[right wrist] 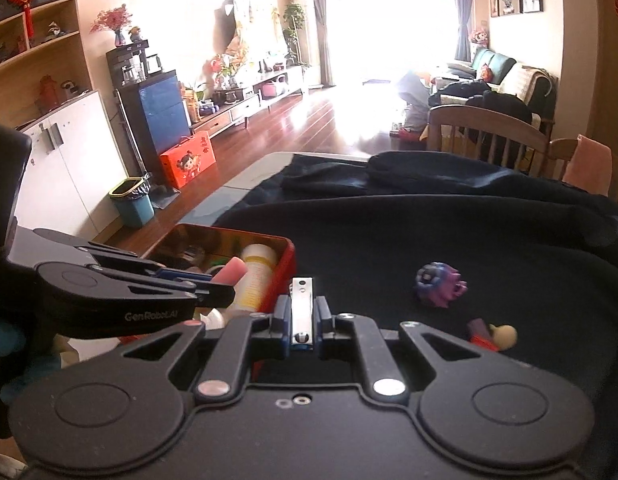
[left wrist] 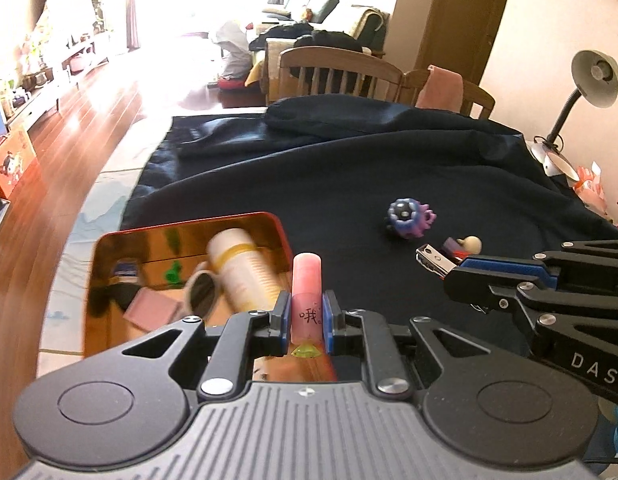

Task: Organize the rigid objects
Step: 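Carry the pink stick and nail clipper over the red tin box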

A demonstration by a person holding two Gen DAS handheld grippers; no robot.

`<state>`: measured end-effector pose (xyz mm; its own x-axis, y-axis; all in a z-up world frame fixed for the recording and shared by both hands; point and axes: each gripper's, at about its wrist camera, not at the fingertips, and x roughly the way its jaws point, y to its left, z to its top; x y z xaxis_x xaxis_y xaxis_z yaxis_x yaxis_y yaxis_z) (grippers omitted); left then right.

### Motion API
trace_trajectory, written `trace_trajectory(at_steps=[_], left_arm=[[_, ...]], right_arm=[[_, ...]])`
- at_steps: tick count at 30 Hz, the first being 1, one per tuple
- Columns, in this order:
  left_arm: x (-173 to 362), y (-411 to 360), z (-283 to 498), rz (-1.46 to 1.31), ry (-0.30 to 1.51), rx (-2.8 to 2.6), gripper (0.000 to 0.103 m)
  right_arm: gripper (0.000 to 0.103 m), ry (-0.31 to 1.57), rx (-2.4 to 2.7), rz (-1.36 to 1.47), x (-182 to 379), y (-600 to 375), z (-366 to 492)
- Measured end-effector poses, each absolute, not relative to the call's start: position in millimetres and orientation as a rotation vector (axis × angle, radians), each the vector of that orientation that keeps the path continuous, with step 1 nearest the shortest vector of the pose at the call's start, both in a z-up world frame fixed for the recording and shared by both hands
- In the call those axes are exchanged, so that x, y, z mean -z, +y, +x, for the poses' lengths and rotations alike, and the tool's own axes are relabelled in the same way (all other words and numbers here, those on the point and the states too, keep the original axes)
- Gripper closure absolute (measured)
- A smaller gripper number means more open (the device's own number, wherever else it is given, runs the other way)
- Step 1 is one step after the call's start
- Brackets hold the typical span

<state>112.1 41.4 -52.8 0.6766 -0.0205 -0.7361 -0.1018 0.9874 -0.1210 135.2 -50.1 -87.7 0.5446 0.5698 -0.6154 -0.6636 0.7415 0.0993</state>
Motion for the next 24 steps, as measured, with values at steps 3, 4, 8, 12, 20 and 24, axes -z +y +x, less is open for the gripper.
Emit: trace_trajectory(at_steps=[3,4,8,12,20,24], left_arm=[[52.5,57.5,105.4,-0.163,0.825,-0.058,0.088],[52.8,64.1,103.7,-0.164,0.825,-0.063,0.088],[52.8,87.7,97.1,-0.168,0.820,-0.083,0.088],[53.8,111.0,94.3,-0.166,0.816,-0.102,0.088],[65.6,158.5,111.1,-0.180,0.829,-0.130,0.088],[76.2,171.0,126.6,-0.180,0.849,-0.123,0.088]], right_arm=[[0.093,0.675,-0.740,-0.155,87.9,-34.9,130.8],[0.093,0.678,-0.741,-0.156,88.2,-29.3,129.8],[0.093,0.689,-0.746,-0.165,91.1,-9.5,125.4],[0.093,0.696,-0.754,-0.186,96.1,8.9,120.1],[0.093,0.739,-0.757,-0.241,114.7,42.9,119.1],[0.093,0.740,-0.769,-0.288,121.8,58.5,118.6]])
